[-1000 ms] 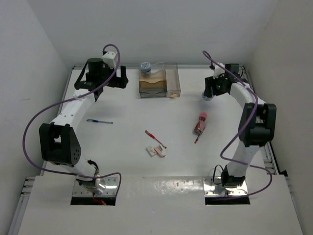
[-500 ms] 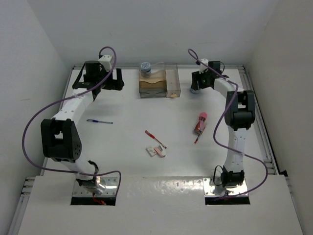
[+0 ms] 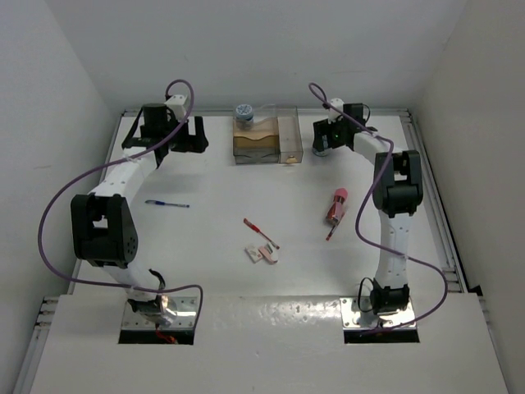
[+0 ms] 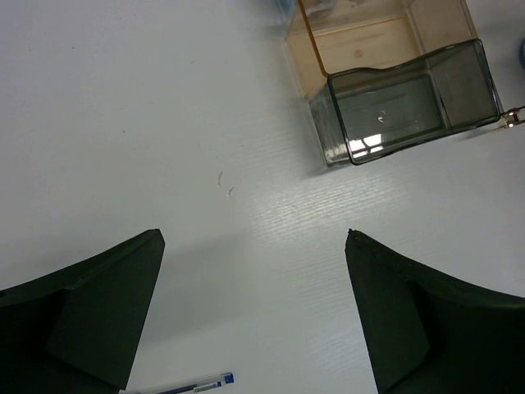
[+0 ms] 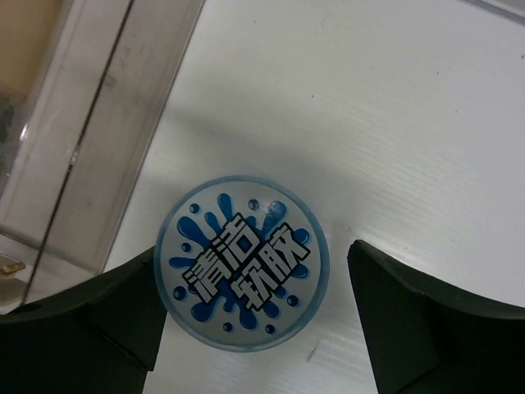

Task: Sort the stationery into containers
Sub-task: Place the stationery at the center of the board, then pick up the stationery from the center of the board.

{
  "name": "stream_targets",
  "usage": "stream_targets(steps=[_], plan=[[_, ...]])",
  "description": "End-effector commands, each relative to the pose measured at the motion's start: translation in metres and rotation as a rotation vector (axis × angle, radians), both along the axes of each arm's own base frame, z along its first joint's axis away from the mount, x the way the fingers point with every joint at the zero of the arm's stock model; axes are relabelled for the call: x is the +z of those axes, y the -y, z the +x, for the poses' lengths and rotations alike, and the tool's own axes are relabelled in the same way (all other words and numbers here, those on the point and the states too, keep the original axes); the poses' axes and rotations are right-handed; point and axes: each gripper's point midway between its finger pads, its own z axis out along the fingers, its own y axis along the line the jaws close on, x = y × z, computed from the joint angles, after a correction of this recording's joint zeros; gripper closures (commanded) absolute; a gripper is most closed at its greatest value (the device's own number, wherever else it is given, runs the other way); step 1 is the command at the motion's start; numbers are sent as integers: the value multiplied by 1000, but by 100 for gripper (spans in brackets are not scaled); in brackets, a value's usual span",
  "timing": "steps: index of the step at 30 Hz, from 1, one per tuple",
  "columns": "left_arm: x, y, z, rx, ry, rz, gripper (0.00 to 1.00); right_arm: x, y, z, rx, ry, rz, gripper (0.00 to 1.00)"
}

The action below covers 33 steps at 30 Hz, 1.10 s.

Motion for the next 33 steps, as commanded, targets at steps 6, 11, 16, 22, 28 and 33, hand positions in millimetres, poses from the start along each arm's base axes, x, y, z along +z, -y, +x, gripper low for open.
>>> stream_targets(steps=[6,11,16,22,28,33], plan=[[18,0,6,2,51,-34,1,41,8,5,-42,186,146,14],[11,0,4,7,31,-38,1,61,7,5,-18,348,175,14],[7,-1,3,14,20,-40,1,76,3,4,-15,394,206,13],[8,1,5,11,21,-47,1,81,-2,11,0,392,223,12],[9,1,8,9,23,-48,1,74,-3,11,2,375,212,12],[7,3,7,3,15,-57,1,68,-4,9,9,363,211,12]])
